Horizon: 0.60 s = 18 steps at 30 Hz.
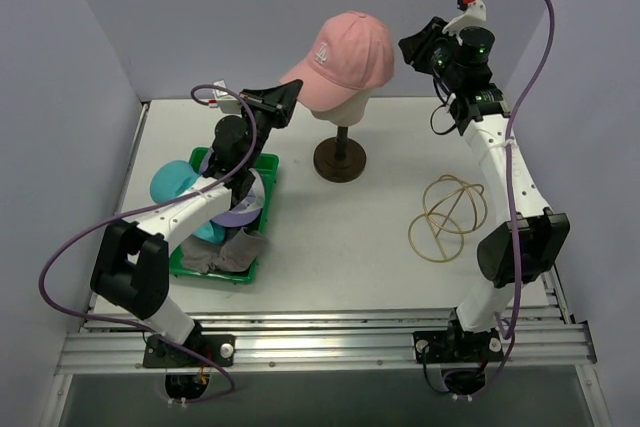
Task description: Stack the hats
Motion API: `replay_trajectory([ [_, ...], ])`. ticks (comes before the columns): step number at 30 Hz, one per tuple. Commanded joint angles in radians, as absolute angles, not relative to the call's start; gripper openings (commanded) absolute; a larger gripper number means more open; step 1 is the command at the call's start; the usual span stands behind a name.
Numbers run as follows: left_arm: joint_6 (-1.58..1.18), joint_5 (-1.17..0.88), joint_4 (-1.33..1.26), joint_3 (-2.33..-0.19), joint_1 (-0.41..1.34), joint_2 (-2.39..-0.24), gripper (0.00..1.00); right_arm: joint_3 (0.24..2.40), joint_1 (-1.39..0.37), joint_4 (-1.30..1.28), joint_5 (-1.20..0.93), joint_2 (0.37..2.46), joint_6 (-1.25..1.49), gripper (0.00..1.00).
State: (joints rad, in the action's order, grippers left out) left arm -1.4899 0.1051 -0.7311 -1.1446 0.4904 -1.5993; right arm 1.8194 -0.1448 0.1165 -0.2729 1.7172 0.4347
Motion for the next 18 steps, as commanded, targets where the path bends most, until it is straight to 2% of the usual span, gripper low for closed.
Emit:
replay_trajectory([
  [1,-1.443,0.074,-0.652,-1.105,0.482,-1.632,0.02,1.792,-0.147,0.198,-0.273,1.740,0.457,0.21],
  [13,-1.457,0.084,-0.689,-1.071,0.483,-1.629,0.05,1.730,-0.184,0.235,-0.290,1.761,0.465,0.17],
  [14,-1.462,0.092,-0.696,-1.054,0.482,-1.625,0.21,1.732,-0.184,0.233,-0.290,1.767,0.466,0.17],
  [16,-1.456,0.109,-0.701,-1.048,0.482,-1.606,0.36,1.744,-0.184,0.222,-0.288,1.775,0.468,0.17],
  [17,-1.427,0.112,-0.695,-1.054,0.482,-1.598,0.49,1.750,-0.184,0.215,-0.288,1.781,0.465,0.17],
  [18,-1.417,0.117,-0.669,-1.058,0.480,-1.591,0.54,1.764,-0.184,0.201,-0.287,1.782,0.459,0.17],
])
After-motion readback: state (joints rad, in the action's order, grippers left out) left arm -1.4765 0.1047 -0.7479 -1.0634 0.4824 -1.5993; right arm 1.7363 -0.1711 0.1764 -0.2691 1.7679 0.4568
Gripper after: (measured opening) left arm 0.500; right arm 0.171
